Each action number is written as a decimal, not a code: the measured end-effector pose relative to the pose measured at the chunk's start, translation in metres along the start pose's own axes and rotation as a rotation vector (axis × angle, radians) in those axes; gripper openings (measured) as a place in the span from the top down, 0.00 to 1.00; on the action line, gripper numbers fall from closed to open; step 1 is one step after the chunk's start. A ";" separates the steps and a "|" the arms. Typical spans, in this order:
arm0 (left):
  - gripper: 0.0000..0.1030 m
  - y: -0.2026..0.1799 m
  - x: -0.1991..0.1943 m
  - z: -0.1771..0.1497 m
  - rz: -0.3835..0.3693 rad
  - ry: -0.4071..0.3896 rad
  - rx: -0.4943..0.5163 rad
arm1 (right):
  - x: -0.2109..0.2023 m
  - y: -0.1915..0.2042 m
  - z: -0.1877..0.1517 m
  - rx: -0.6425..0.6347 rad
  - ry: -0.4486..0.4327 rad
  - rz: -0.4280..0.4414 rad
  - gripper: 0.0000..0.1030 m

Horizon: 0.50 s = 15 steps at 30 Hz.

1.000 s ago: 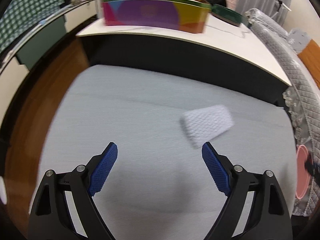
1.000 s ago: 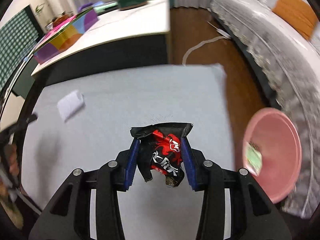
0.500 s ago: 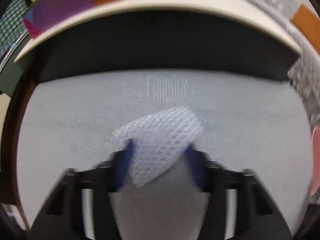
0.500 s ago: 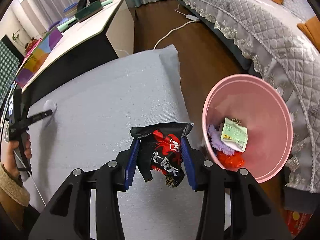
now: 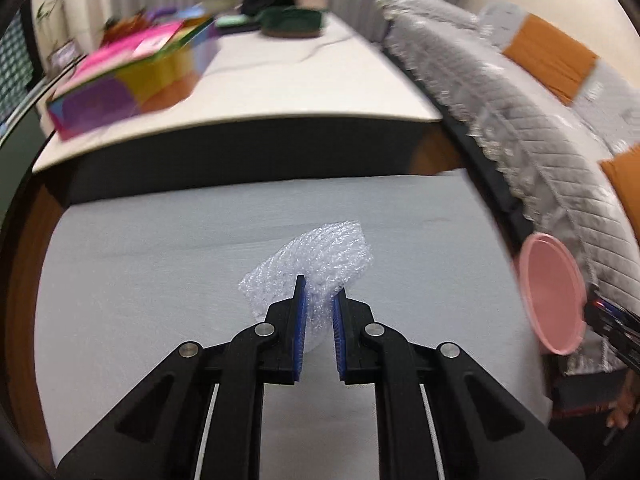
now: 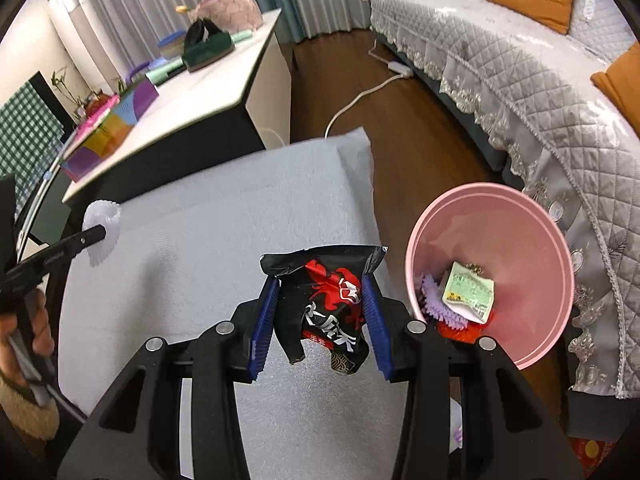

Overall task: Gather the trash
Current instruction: 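Carry the wrapper and foam net over the pink wastebasket and open both grippers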

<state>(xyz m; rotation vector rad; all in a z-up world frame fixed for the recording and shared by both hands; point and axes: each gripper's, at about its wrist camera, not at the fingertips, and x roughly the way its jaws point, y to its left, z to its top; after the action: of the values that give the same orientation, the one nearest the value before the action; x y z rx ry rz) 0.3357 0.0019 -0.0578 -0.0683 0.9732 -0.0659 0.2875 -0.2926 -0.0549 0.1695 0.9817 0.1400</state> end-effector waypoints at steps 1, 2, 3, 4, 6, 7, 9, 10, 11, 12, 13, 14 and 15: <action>0.88 -0.016 -0.009 0.000 -0.017 -0.010 0.021 | -0.004 -0.002 0.000 0.001 -0.012 0.002 0.59; 0.88 -0.025 -0.016 -0.002 -0.026 -0.018 0.040 | -0.012 -0.004 -0.001 0.002 -0.033 0.002 0.59; 0.88 -0.043 -0.023 -0.003 -0.036 -0.026 0.066 | -0.019 -0.007 -0.001 0.004 -0.051 0.001 0.59; 0.88 -0.049 -0.027 -0.003 -0.041 -0.029 0.083 | -0.024 -0.010 -0.002 0.006 -0.067 0.003 0.59; 0.88 -0.078 -0.036 -0.003 -0.045 -0.041 0.134 | -0.038 -0.019 -0.003 0.014 -0.106 0.005 0.59; 0.88 -0.088 -0.039 -0.004 -0.052 -0.044 0.150 | -0.044 -0.023 -0.004 0.016 -0.124 0.002 0.59; 0.88 -0.113 -0.044 -0.002 -0.074 -0.048 0.178 | -0.055 -0.034 -0.006 0.022 -0.158 -0.010 0.59; 0.88 -0.132 -0.047 -0.001 -0.091 -0.050 0.201 | -0.061 -0.042 -0.006 0.029 -0.177 -0.020 0.59; 0.88 -0.144 -0.049 -0.001 -0.103 -0.049 0.215 | -0.064 -0.047 -0.006 0.035 -0.187 -0.026 0.59; 0.88 -0.153 -0.050 -0.001 -0.115 -0.046 0.227 | -0.071 -0.056 -0.005 0.050 -0.206 -0.037 0.59; 0.88 -0.168 -0.050 0.000 -0.130 -0.042 0.245 | -0.076 -0.065 -0.005 0.067 -0.221 -0.045 0.59; 0.88 -0.182 -0.049 0.001 -0.142 -0.040 0.259 | -0.079 -0.071 -0.004 0.081 -0.229 -0.049 0.59; 0.88 -0.196 -0.047 0.002 -0.153 -0.039 0.272 | -0.084 -0.082 -0.004 0.102 -0.240 -0.057 0.59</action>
<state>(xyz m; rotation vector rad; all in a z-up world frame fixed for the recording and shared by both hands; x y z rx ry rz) 0.3060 -0.1889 -0.0003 0.1058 0.9112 -0.3358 0.2411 -0.3887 -0.0060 0.2462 0.7535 0.0164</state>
